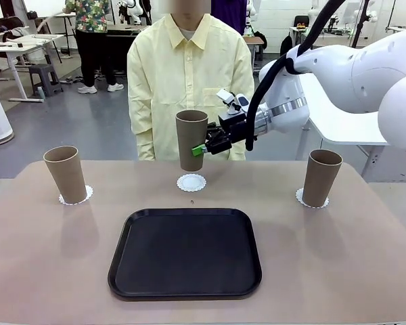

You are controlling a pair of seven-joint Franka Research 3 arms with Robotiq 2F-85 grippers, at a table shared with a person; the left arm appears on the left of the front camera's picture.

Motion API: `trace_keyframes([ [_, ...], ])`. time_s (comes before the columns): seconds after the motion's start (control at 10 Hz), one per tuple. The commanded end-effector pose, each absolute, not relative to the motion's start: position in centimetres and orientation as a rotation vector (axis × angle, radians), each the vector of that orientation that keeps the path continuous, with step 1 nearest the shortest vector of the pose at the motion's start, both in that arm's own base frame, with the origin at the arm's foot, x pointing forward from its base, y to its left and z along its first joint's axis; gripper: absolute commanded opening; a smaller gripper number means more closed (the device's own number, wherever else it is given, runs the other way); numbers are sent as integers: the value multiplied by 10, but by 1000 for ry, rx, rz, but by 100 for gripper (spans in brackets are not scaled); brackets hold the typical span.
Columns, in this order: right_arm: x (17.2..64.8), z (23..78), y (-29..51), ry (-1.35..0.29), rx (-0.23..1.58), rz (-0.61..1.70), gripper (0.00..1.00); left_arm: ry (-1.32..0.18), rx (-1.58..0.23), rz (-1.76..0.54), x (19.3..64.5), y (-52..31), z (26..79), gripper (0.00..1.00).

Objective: Place coasters on the table and set cups on them.
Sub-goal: Take one Reusable plastic cup from the Flat Tray and place it on a coaster set by the human.

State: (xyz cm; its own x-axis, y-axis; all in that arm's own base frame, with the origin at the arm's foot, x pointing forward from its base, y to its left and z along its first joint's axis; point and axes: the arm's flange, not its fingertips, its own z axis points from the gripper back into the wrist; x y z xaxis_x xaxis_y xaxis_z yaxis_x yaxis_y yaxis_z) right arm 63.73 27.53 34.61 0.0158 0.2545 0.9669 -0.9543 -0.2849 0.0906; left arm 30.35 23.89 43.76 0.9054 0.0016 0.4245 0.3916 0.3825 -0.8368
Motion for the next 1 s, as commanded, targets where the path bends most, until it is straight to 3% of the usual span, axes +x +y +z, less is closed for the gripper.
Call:
trace_keyframes([
  [0.0, 662, 340, 278, -825, 1313, 1495, 83, -395, -1168, -259, 302, 239, 439, 100],
  [0.9, 690, 292, 284, -690, 1282, 1445, 83, -395, -1168, -259, 302, 239, 439, 100],
])
